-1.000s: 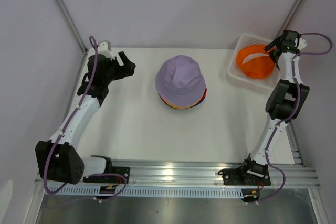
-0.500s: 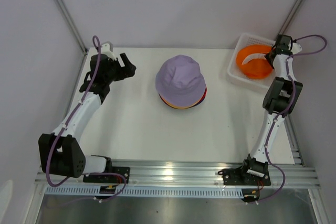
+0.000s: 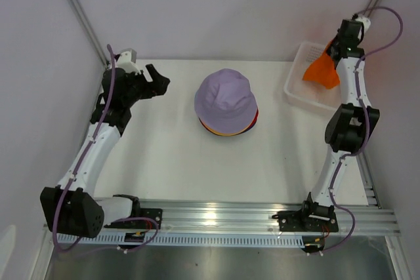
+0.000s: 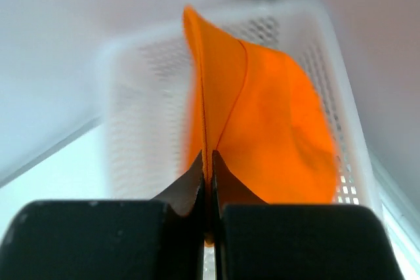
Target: Stack the hats
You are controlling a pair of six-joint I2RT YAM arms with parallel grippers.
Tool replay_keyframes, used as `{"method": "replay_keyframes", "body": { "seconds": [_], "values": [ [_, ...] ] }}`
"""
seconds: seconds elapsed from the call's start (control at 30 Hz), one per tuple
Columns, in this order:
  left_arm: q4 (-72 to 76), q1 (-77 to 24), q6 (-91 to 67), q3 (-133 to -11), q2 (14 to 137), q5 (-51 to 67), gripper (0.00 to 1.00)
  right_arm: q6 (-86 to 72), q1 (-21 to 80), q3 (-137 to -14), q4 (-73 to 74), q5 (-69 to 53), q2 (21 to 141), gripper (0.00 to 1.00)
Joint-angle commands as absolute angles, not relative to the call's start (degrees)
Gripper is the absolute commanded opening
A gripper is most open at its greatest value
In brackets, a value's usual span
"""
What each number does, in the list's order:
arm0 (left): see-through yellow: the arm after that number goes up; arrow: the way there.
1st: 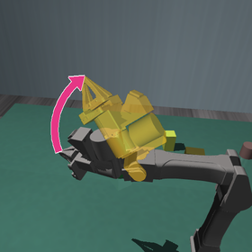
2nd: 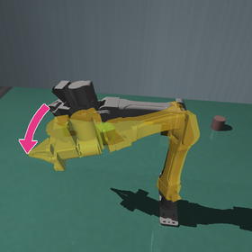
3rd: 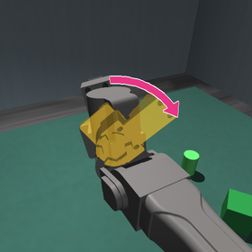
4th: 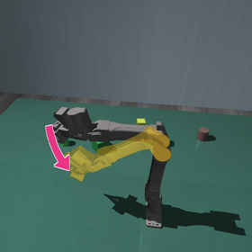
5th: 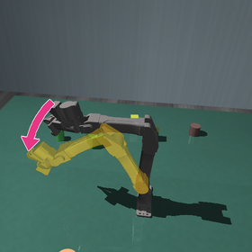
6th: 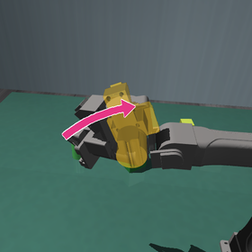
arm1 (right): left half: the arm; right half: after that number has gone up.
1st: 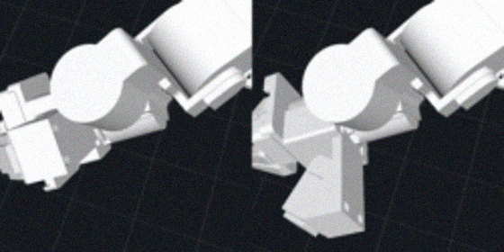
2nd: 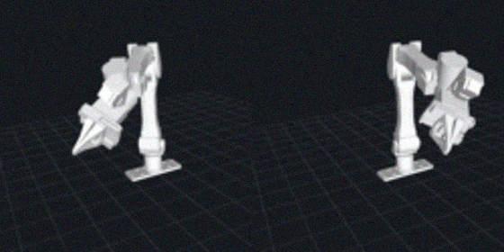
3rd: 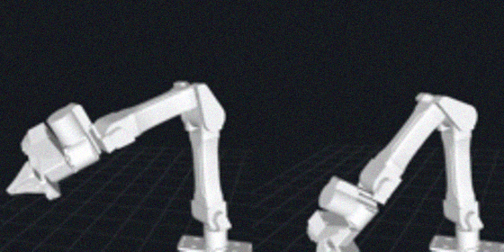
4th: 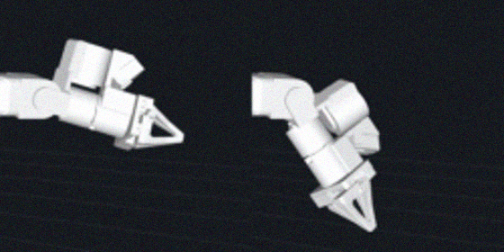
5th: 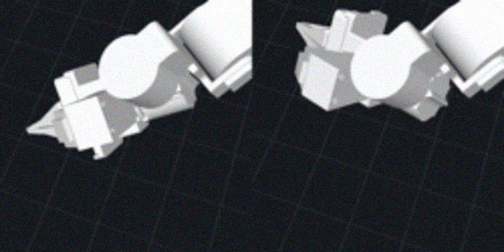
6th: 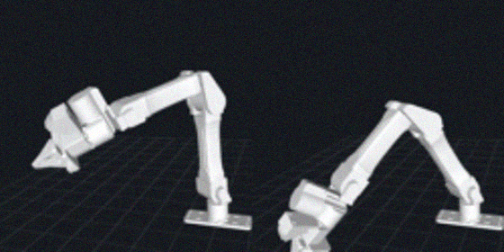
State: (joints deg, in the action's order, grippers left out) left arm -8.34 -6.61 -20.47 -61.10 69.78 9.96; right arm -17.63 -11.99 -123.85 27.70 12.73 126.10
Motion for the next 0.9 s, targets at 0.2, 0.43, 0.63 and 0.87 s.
{"method": "replay_keyframes", "body": {
  "seconds": [0.2,0.43,0.63,0.87],
  "values": [
    [-9.6,-11.1,-16.7,-74.1,66.8,29.8,0.91,11.5,4.1,-122.7,22.5,16.0,105.4,0.00],
    [-14.4,-23.0,-13.2,-97.6,79.5,35.5,0.94,8.8,10.9,-129.5,32.3,12.3,102.8,0.00],
    [-14.7,-29.7,-8.2,-105.2,88.7,34.7,0.96,3.7,16.6,-127.8,33.7,7.3,98.6,0.00],
    [-16.1,-39.0,-0.2,-110.4,96.4,23.1,0.96,-4.7,19.5,-128.3,35.6,4.8,96.3,0.00]
  ]
}}
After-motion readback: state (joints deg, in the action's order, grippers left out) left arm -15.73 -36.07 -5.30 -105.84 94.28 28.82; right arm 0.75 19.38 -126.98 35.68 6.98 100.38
